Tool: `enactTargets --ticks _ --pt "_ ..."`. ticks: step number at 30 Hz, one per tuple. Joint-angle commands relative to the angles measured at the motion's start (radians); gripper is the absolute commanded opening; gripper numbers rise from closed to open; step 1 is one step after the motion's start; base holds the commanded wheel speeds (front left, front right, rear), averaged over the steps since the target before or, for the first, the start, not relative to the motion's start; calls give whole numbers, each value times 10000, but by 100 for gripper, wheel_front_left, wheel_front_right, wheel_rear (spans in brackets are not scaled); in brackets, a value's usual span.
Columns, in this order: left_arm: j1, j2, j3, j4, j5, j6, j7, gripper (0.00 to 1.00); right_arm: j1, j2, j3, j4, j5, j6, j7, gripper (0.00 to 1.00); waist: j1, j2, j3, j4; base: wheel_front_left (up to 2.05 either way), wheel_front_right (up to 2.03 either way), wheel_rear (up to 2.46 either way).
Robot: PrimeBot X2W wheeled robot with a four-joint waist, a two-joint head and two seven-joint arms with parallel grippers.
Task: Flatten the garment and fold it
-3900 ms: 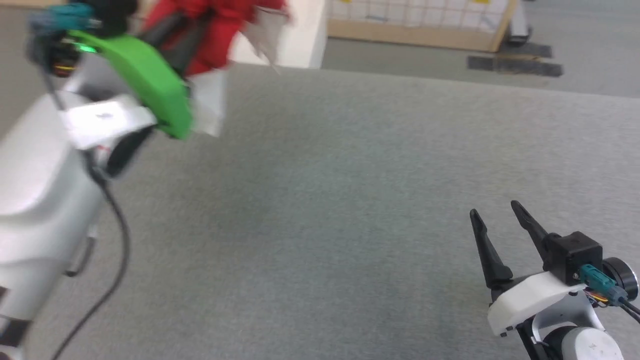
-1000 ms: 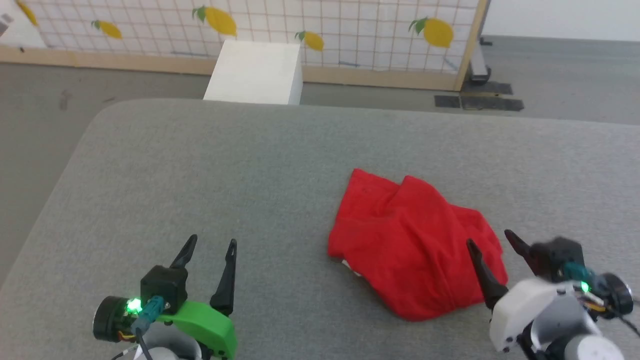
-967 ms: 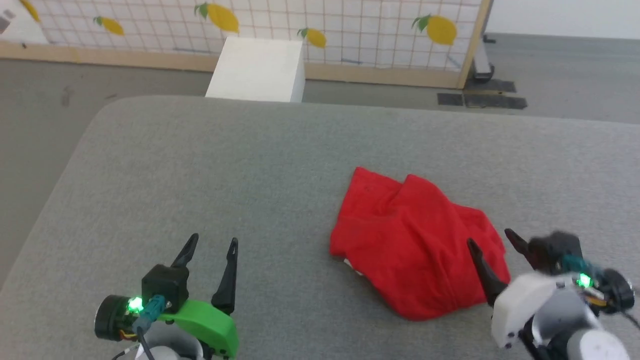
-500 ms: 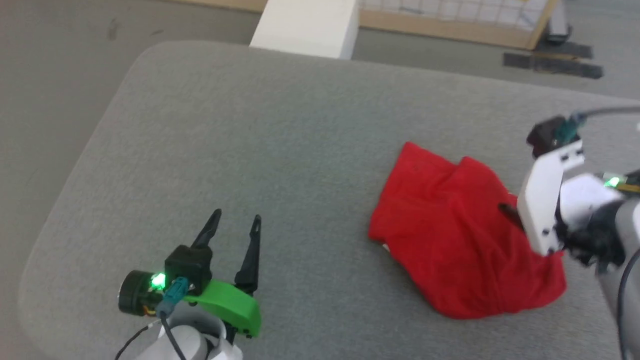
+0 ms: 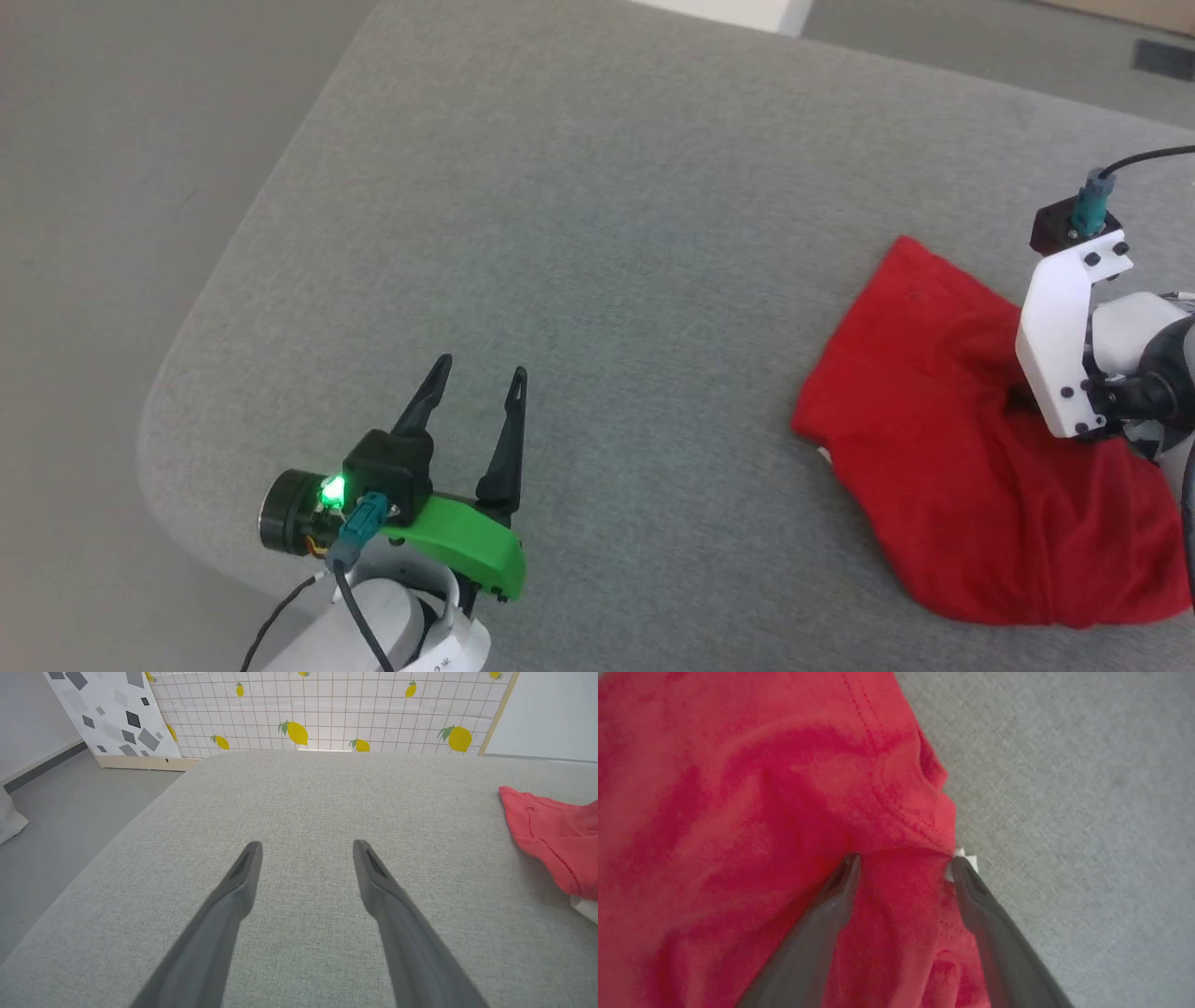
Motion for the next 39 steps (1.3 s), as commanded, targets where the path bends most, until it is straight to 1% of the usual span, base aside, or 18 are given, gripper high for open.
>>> enactTargets --ticks 1,4,5,6,11,17,27,31,34,36,39 --pt "-13 -110 87 32 201 -80 -46 100 87 -27 62 97 -69 -13 -80 100 -1 0 377 393 0 0 0" --pt "112 -252 178 116 309 -159 -46 100 344 -48 295 211 -81 -13 -225 100 -1 0 407 436 0 0 0" --pt "141 -293 197 140 342 -182 -46 100 403 -47 337 225 -74 -13 -293 32 -1 0 406 437 0 0 0" --pt "172 -344 219 174 377 -213 -47 100 449 -54 388 217 -71 -13 -442 0 -1 0 396 429 0 0 0" --pt "242 -493 285 391 456 -374 -47 100 297 -109 610 224 89 -13 -1298 0 -1 0 99 266 0 0 0" --pt "303 -447 311 643 426 -530 -46 100 -392 -273 929 216 726 -13 -2512 0 -1 0 -654 -75 0 0 0" --pt "464 -215 411 715 200 -526 100 100 -2091 -822 1541 156 1961 -13 -5188 0 -1 0 -1589 -719 0 0 0" --pt "585 -140 503 628 79 -455 134 100 -2412 -1209 2041 -294 2224 -13 -6327 0 -1 0 -1819 -1052 0 0 0" --pt "700 -56 518 567 23 -419 189 100 -2136 -1554 2536 -913 2573 -13 -6721 0 -1 0 -2018 -1318 0 0 0" --pt "776 -6 538 515 -18 -377 226 100 -1643 -1814 2685 -1381 2874 -13 -6666 0 -1 0 -2144 -1488 0 0 0" --pt "928 93 565 437 -85 -318 290 100 -425 -2260 2729 -2238 3104 -13 -6440 0 -1 0 -2362 -1761 0 0 0"
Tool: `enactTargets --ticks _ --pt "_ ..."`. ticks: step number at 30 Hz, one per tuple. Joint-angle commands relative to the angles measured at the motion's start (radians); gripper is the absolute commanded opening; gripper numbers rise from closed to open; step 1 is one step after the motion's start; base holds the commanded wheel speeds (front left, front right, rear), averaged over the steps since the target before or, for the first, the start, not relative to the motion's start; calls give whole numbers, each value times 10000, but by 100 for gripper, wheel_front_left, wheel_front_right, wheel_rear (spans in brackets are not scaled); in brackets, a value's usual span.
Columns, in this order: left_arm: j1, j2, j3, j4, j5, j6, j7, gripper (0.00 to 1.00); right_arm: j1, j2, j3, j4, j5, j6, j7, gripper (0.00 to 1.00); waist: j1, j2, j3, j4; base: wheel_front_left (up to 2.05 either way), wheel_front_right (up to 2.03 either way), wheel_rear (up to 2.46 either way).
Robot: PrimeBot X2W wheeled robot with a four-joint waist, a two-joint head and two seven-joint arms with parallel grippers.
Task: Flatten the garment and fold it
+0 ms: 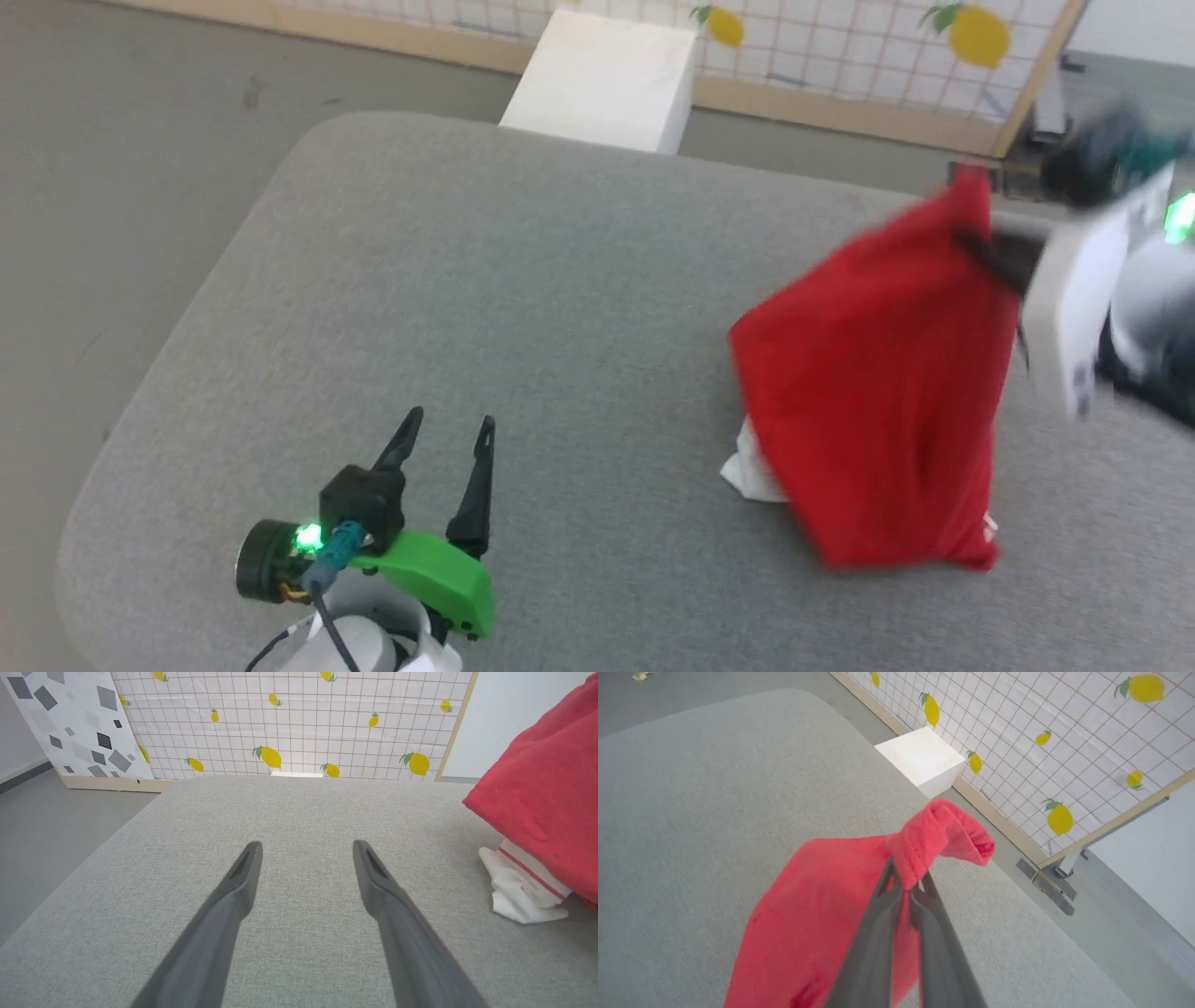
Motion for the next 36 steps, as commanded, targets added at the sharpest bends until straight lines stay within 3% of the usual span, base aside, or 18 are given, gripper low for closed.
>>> enactTargets --ticks 1,4,7,12,20,23,24,30,36 --pt "173 92 22 -72 -117 85 39 100 771 -178 -45 -278 40 -13 124 0 1 0 -400 -442 0 0 0" --pt "345 190 79 -175 -200 170 88 100 2590 -341 -647 -877 -182 -13 355 0 1 0 -518 -724 0 0 0" --pt "438 253 101 -281 -257 220 148 100 4446 -67 -1765 -1085 -686 -13 493 0 1 0 -515 -932 0 0 0" --pt "417 299 63 -467 -304 225 301 100 6767 1141 -3994 -1144 -2292 -13 261 0 1 0 -302 -1249 0 0 0" --pt "313 318 -20 -553 -352 168 461 100 8202 2722 -5497 -690 -4555 -13 606 0 1 0 -144 -1560 0 0 0" --pt "252 304 -41 -555 -380 143 508 100 8305 3035 -5752 -453 -5102 -13 810 0 1 0 -156 -1665 0 0 0" --pt "216 291 -59 -546 -385 125 531 100 8258 3120 -5774 -444 -5197 -13 830 100 1 0 -174 -1686 0 0 0" --pt "86 221 -52 -470 -479 87 581 100 7316 3434 -5650 -1335 -4380 -13 370 100 1 0 -431 -1827 0 0 0" --pt "114 169 76 -559 -692 124 580 100 6416 3164 -5069 -2643 -3074 -13 -696 100 1 0 -662 -1972 0 0 0"
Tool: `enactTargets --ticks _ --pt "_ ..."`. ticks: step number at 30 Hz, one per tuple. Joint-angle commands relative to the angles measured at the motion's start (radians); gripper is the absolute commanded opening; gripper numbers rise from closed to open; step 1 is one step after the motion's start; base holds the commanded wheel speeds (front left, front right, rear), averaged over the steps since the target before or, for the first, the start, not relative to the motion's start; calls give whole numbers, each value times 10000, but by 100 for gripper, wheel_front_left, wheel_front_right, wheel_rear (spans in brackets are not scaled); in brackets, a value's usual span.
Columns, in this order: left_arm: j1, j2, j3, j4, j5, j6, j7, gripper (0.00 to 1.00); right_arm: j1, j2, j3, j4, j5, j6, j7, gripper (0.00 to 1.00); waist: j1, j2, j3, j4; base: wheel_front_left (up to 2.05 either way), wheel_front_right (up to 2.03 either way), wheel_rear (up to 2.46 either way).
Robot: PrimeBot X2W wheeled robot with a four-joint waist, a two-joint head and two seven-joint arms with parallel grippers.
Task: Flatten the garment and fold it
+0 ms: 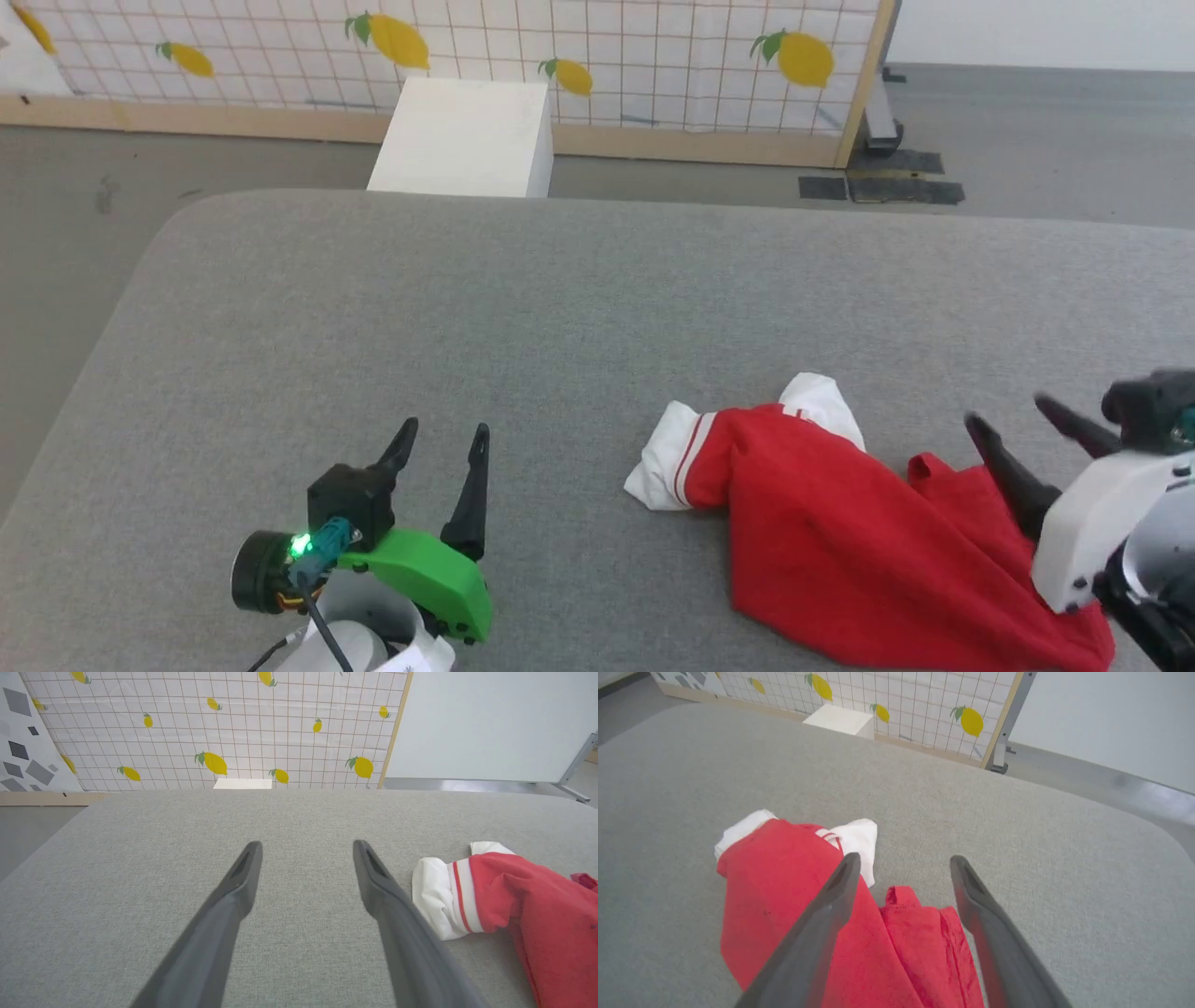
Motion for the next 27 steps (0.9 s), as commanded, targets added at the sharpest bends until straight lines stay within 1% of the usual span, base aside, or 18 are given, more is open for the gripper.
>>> enactTargets --ticks 1,4,8,11,14,16,20,23,24,27 --pt "-116 -60 33 -68 -166 -12 28 100 -180 -42 144 -164 260 -13 -354 100 1 0 -67 -84 0 0 0" --pt "-146 -57 55 -200 -252 7 146 100 -289 -38 415 -366 580 -13 -1384 100 1 0 -40 -157 0 0 0" --pt "-236 -13 68 -380 -440 -35 475 100 -120 64 600 -313 370 -13 -2881 100 1 0 143 -252 0 0 0" --pt "-378 78 -33 -528 -597 -161 969 100 102 375 575 -221 -36 -13 -3876 100 1 0 372 -343 0 0 0" --pt "-615 218 -225 -633 -730 -345 1657 100 278 844 403 -161 -440 -13 -4578 100 1 0 617 -468 0 0 0" --pt "-895 299 -377 -734 -860 -545 2235 100 381 1210 136 -135 -817 -13 -4934 100 1 0 825 -575 0 0 0" --pt "-1845 411 -742 -950 -1168 -1070 3765 100 563 2046 -671 -203 -1673 -13 -5372 100 1 0 1306 -793 0 0 0" --pt "-2812 303 -968 -955 -1600 -1388 5241 100 649 2539 -1167 -338 -2227 -13 -5613 100 1 0 1709 -975 0 0 0" --pt "-3108 247 -1019 -907 -1724 -1451 5659 100 659 2637 -1290 -373 -2357 -13 -5679 100 1 0 1809 -1022 0 0 0" --pt "-4097 61 -1265 -600 -2232 -1574 7374 100 642 2905 -1629 -463 -2689 -13 -5854 100 1 0 2212 -1283 0 0 0"
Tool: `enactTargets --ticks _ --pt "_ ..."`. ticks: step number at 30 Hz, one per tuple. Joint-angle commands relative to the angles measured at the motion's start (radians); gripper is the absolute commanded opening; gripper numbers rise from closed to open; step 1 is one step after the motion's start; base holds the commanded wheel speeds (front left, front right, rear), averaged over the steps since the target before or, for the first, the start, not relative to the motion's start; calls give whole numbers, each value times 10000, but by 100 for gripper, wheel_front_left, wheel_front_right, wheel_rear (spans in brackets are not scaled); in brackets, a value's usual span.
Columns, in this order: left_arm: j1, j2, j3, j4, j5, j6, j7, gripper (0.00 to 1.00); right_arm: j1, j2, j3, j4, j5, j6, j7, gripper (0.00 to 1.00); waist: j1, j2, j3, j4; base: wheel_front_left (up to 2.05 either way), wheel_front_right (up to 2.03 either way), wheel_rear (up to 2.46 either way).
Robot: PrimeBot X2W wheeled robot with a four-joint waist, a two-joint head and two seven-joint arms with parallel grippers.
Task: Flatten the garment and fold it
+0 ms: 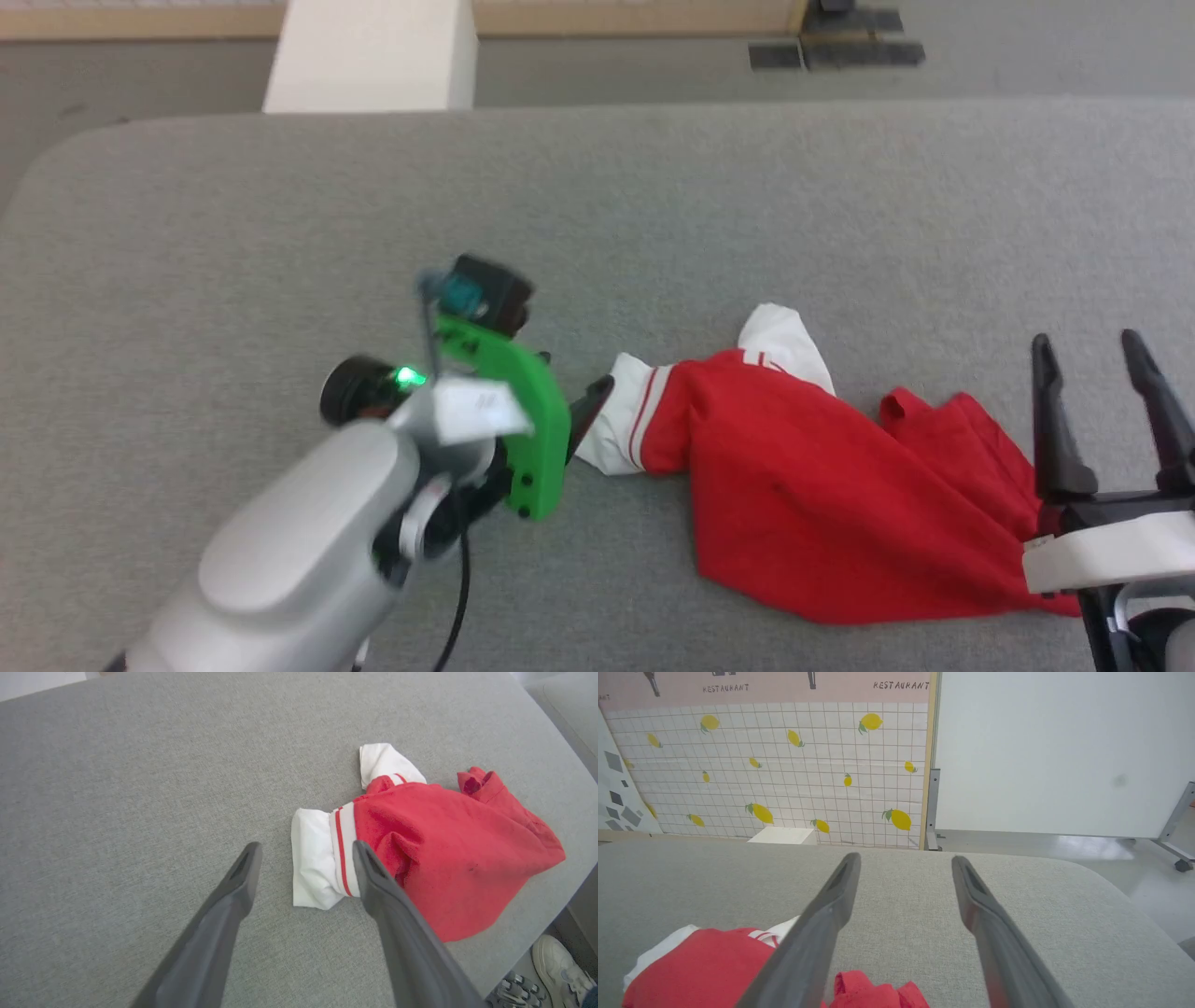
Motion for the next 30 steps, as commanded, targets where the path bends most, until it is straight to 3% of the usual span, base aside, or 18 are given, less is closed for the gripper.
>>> enactTargets --ticks 1,4,9,16,20,22,23,25,30 --pt "-482 -80 -87 172 -197 -39 609 100 77 100 -125 -83 -152 -13 -168 100 0 -1 627 -495 0 0 0" --pt "-1327 -201 -285 626 -513 12 2046 100 -6 242 -380 -133 -340 -13 -387 100 0 -1 974 -755 0 0 0" --pt "-2109 -315 -530 1252 -795 95 3475 100 -106 338 -534 -101 -420 -13 -715 100 0 -1 1435 -1136 0 0 0" --pt "-2674 -190 -906 2039 -582 -174 4133 100 -218 358 -560 105 -182 -13 -1076 100 0 -1 1950 -1493 0 0 0" --pt "-2640 -125 -1285 2303 -785 -564 4817 100 -292 359 -577 270 -75 -13 -1251 100 0 -1 2163 -1577 0 0 0" --pt "-2516 22 -1470 2340 -970 -802 5233 5 -320 360 -577 361 -56 -13 -1310 100 0 -1 2182 -1596 0 0 0" --pt "-2483 147 -1548 2313 -987 -961 5329 0 -339 360 -581 415 -47 -13 -1335 100 0 -1 2162 -1598 0 0 0" --pt "-2451 285 -1481 2261 -943 -1108 5071 0 -375 360 -610 533 -24 -13 -1370 100 0 -1 2046 -1563 0 0 0" --pt "-2659 293 -1104 2289 -400 -1425 3428 0 -436 360 -602 777 -45 -13 -1304 100 0 -1 1464 -1367 0 0 0"
